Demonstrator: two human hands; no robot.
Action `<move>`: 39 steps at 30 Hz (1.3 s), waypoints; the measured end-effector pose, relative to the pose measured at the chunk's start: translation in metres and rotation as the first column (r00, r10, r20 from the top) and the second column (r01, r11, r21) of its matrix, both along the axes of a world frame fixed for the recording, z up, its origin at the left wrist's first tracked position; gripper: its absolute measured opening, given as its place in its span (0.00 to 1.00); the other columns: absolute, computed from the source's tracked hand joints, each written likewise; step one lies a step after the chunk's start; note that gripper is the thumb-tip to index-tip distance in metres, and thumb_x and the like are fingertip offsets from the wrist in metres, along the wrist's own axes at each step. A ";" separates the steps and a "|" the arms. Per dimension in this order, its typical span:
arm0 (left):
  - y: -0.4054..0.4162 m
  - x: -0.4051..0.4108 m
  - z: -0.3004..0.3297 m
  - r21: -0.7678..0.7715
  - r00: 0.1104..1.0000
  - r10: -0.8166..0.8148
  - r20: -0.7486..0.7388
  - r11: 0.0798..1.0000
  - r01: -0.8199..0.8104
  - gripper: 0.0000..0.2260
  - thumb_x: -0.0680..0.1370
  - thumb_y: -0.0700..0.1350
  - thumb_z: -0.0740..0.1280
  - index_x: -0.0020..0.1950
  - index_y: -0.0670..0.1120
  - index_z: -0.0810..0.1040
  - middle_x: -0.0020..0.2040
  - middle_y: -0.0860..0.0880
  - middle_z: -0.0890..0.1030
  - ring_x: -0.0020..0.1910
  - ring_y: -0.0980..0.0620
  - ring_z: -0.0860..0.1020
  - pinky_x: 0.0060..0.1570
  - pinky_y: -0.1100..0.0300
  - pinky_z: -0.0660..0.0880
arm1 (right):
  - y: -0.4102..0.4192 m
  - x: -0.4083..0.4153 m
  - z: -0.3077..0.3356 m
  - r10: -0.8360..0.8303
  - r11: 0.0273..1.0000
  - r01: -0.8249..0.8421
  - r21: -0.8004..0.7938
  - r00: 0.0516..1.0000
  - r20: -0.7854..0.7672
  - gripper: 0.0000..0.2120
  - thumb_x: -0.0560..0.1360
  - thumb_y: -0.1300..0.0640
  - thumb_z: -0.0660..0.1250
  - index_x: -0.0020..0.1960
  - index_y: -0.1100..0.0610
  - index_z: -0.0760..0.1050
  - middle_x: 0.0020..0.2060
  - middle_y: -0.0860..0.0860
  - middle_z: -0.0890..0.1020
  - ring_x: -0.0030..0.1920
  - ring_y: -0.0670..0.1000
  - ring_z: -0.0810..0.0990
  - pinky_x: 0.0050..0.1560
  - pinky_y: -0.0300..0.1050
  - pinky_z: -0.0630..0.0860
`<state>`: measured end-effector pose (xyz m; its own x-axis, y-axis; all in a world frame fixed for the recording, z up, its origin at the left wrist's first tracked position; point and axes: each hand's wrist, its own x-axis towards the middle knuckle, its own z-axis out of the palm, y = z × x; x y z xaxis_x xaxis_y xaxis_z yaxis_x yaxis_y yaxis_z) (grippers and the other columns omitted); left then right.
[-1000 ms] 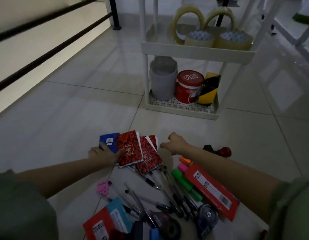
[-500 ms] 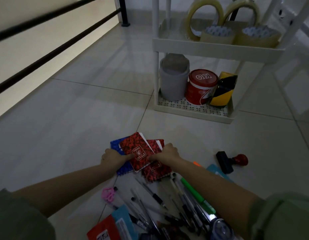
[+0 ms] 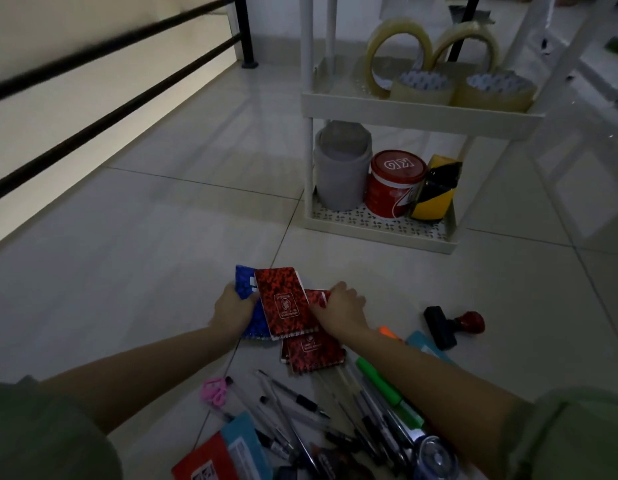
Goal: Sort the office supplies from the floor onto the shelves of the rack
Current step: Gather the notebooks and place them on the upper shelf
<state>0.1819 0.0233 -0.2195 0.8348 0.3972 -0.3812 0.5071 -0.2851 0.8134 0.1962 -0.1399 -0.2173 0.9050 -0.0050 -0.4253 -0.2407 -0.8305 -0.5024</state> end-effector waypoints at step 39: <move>-0.027 0.012 -0.011 0.177 0.894 -0.166 -0.417 0.950 0.259 0.36 0.74 0.53 0.69 0.70 0.32 0.58 0.68 0.35 0.64 0.68 0.38 0.65 0.68 0.51 0.66 | -0.020 0.002 0.029 -0.163 0.595 0.464 0.656 0.869 -0.467 0.16 0.80 0.64 0.57 0.67 0.66 0.67 0.66 0.61 0.72 0.66 0.62 0.72 0.63 0.56 0.72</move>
